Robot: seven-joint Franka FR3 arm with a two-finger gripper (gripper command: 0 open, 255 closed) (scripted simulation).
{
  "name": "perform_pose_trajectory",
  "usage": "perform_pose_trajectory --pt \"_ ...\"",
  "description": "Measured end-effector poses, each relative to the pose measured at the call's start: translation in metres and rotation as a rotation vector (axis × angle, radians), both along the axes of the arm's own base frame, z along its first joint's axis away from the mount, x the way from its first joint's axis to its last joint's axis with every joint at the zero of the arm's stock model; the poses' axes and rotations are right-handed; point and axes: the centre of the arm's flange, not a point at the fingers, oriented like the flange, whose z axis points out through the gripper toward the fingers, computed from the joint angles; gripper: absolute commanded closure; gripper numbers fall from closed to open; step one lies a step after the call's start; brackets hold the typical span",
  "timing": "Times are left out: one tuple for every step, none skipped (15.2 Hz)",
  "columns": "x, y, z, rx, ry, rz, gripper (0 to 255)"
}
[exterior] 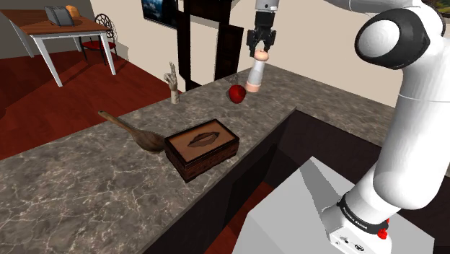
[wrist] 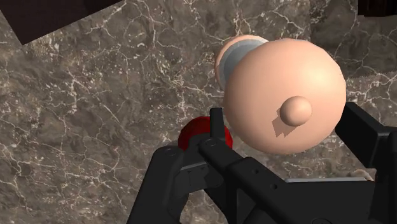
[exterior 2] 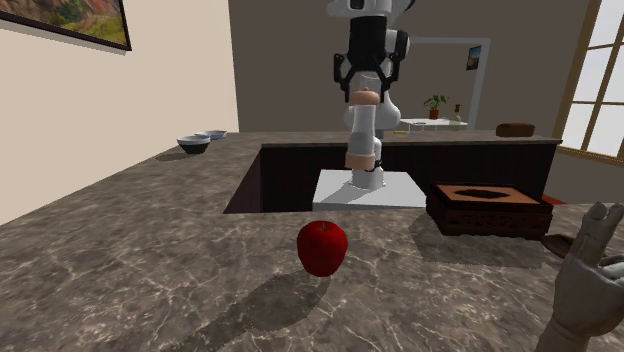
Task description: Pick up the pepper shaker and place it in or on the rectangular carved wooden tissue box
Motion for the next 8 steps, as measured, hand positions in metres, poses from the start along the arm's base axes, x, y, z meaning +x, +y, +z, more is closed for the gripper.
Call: perform_pose_trajectory --pt "-0.002 0.013 0.003 0.000 0.000 0.000 255" --pt "-0.006 0.028 0.003 0.000 0.000 0.000 255" --pt "-0.011 0.040 0.003 0.000 0.000 0.001 255" --pt "-0.015 0.055 0.006 0.000 0.000 0.001 255" --pt "-0.017 0.065 0.008 0.000 0.000 0.001 255" --pt "-0.018 0.078 0.011 0.000 0.000 0.001 255" --pt "-0.020 0.089 0.013 0.000 0.000 0.000 255" --pt "-0.024 0.105 0.016 0.000 0.000 0.001 255"
